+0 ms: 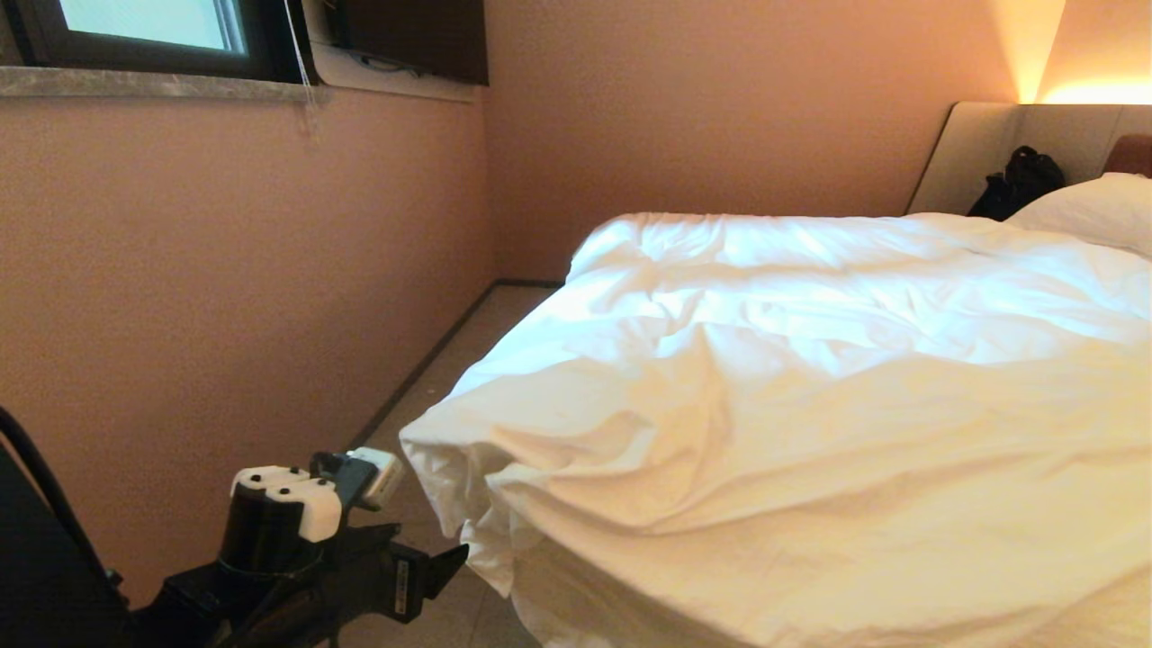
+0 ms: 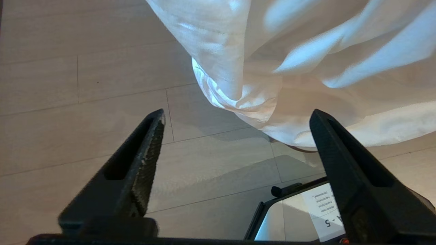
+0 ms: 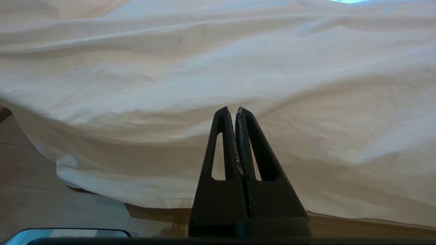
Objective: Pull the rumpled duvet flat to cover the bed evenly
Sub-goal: Flatten the corners of the folded blanket
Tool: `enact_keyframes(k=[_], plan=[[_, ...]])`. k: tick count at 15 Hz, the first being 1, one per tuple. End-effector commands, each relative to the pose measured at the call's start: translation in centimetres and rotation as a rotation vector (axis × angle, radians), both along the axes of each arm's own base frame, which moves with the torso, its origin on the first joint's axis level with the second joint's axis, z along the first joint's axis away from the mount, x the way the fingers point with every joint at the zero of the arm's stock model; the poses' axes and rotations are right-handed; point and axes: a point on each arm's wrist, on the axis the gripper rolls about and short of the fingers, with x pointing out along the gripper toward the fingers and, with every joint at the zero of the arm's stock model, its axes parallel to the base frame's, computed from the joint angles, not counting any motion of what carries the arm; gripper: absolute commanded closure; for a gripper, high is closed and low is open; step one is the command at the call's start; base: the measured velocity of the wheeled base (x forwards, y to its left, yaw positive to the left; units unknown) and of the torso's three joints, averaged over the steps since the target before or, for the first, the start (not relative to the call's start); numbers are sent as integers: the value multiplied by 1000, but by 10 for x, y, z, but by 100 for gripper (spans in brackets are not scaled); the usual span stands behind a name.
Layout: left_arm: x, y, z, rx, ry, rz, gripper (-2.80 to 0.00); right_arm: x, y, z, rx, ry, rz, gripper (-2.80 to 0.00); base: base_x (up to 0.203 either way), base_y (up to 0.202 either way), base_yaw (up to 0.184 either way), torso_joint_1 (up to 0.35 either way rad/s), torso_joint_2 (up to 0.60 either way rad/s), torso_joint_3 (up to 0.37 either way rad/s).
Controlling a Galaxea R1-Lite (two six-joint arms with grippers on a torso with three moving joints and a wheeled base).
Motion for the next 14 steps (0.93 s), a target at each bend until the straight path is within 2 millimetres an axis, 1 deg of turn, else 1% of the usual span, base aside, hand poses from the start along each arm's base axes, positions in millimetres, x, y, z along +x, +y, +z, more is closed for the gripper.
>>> enact_keyframes(k=[1,5,9,11,14], plan=[[2,-1,-3,2,6,2,-280,0,0,0,-1,1,2,0,0,0,0,0,0,0],[6,-2,-2,2,-4,3,-280,0,0,0,0,3,2,0,0,0,0,0,0,0],[14,-6,-7,5,5,1,-280,0,0,0,-1,1,1,0,0,0,0,0,0,0],[22,-9,-19,20,42,3,-280,0,0,0,0,1,0,0,0,0,0,0,0,0],[26,-10,-24,10,25,10,-280,0,0,0,0,1,0,0,0,0,0,0,0,0]])
